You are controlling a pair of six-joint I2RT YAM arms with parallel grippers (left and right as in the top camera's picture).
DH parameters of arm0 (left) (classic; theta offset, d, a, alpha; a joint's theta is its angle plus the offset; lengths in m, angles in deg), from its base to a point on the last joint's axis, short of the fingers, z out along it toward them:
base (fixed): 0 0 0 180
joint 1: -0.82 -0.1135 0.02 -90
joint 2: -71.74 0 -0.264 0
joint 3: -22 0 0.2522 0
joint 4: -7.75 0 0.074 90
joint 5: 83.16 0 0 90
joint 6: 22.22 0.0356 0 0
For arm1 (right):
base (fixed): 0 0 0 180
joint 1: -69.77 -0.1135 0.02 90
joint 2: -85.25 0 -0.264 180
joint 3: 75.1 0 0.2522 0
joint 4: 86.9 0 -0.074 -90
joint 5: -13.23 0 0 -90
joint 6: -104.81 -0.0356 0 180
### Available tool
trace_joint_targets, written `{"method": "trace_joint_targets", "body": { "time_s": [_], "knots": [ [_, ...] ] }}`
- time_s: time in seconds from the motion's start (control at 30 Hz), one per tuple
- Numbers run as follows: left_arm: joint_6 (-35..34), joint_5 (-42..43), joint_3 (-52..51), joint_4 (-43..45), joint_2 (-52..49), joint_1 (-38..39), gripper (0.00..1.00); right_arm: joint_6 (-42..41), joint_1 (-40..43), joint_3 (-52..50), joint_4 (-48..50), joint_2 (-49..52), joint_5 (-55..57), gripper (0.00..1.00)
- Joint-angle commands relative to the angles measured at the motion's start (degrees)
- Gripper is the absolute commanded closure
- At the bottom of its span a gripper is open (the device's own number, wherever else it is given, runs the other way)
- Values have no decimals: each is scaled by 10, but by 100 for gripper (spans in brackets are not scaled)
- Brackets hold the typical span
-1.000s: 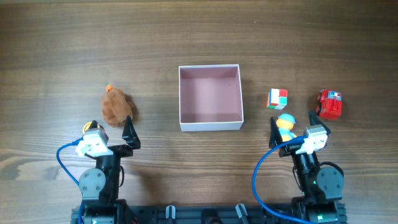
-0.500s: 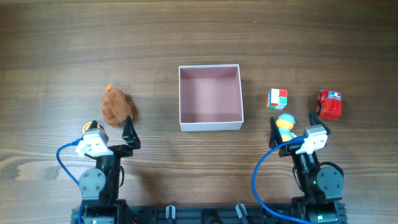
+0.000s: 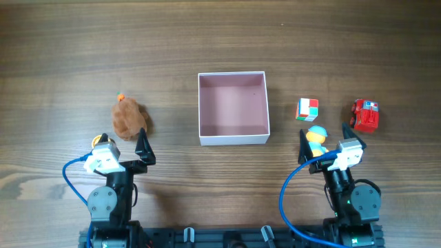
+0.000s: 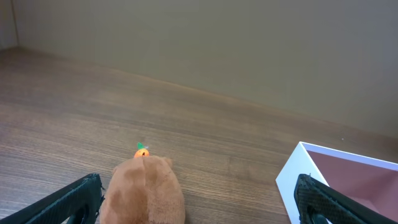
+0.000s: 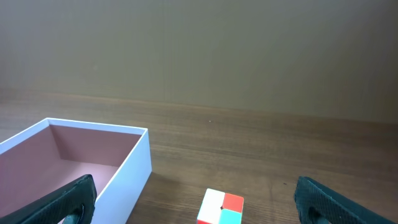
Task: Pack container
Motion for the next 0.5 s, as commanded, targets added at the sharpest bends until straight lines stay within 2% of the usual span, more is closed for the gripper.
{"method": "trace_joint_targets", "body": {
  "time_s": [0.0, 0.3, 0.37, 0.47],
  "knots": [
    [11, 7, -4, 1, 4, -5, 0, 8, 0, 0, 1, 1, 10, 0],
    [11, 7, -4, 1, 4, -5, 0, 9, 0, 0, 4, 1, 10, 0],
    [11, 7, -4, 1, 4, -5, 0, 5, 0, 0, 49, 1, 5, 0],
    [10, 7, -4, 3, 4, -5, 0, -11, 0, 2, 66, 1, 5, 0]
  ]
}}
